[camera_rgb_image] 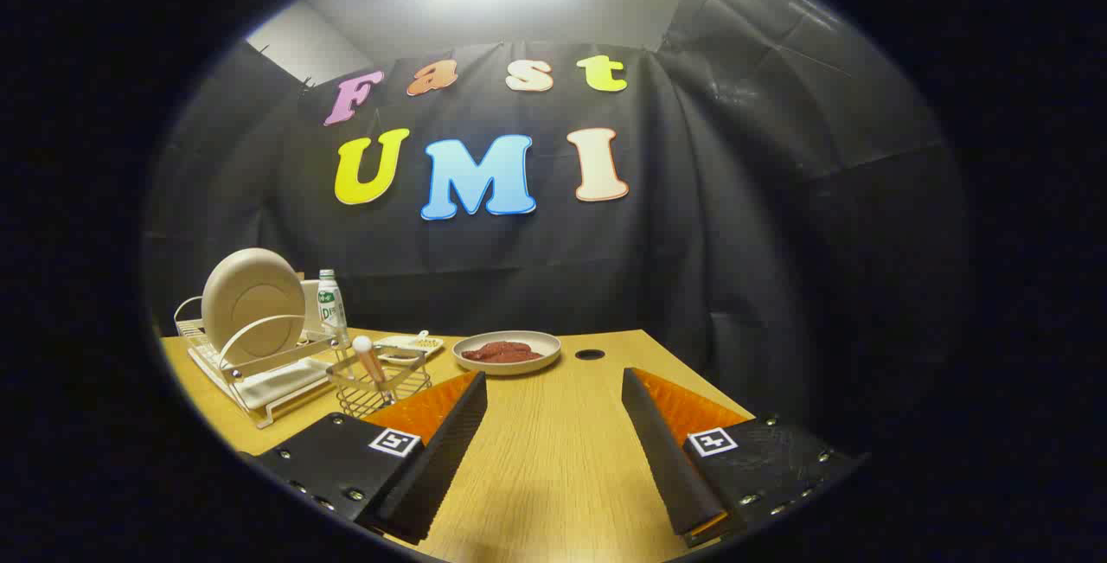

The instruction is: Take the plate from the dish rack, then take the spoon from the basket and place it into the plate.

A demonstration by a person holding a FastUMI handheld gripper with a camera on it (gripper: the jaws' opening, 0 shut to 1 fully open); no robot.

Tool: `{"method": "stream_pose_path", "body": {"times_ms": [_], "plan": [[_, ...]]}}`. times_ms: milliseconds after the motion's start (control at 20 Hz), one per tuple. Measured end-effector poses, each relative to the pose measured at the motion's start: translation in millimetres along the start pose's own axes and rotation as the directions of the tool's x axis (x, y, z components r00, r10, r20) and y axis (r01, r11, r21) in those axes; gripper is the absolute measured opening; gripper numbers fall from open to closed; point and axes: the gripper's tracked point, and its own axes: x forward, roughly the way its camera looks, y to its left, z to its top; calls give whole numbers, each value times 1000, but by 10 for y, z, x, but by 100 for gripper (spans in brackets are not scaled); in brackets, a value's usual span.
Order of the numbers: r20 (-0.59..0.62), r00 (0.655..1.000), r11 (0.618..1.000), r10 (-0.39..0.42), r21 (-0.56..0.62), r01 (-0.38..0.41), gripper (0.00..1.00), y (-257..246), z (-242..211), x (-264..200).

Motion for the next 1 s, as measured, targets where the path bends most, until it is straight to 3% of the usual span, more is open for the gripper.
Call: {"method": "stream_pose_path", "body": {"times_ms": [200, 450, 750, 1000], "plan": [[31, 999, 998, 10, -57, -8, 97, -22, 585, 35], [26, 999, 995, 35, -92, -32, 97, 282, 1342, -469], [5, 987, 987, 159, -30, -158, 97, 1208, 1948, -1039], [-27, 965, 965, 261, -12, -262, 97, 2312, 1964, -1043]]}}
